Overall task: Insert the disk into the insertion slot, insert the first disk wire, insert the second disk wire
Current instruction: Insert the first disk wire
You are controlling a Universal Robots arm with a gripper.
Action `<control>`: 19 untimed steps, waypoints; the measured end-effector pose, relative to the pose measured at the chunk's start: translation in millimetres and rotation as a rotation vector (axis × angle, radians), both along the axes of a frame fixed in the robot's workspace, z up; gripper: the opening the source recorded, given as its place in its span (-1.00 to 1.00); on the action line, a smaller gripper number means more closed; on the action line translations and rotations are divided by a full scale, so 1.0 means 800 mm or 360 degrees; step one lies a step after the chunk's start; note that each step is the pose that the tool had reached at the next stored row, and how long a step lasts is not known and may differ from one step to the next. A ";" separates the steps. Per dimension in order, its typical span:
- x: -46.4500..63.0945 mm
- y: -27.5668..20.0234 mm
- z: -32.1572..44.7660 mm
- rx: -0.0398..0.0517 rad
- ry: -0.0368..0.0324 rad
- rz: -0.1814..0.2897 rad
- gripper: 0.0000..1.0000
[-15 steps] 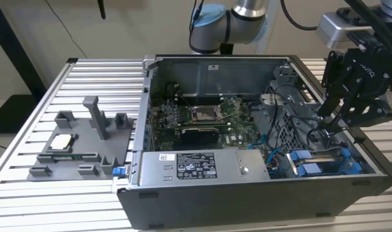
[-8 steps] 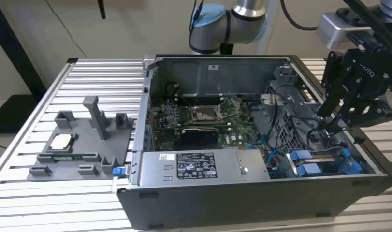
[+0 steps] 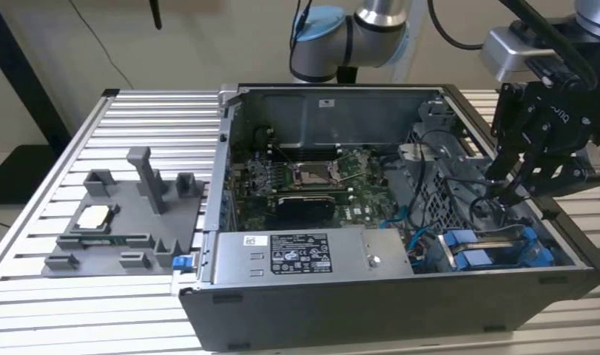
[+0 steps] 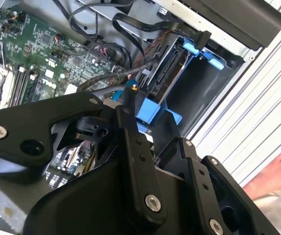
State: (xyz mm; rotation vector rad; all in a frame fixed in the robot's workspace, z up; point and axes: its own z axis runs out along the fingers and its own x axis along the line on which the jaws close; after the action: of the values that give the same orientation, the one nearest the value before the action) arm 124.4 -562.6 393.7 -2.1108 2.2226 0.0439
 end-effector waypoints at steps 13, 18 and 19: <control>-0.011 0.0049 -0.0096 0.0008 -0.0056 0.0000 -0.36; -0.011 0.0051 -0.0113 0.0019 -0.0061 0.0000 -0.53; -0.011 0.0051 -0.0115 0.0022 -0.0062 0.0000 -0.53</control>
State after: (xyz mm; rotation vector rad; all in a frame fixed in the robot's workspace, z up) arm 115.8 -558.5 384.5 -2.0861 2.1944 0.0182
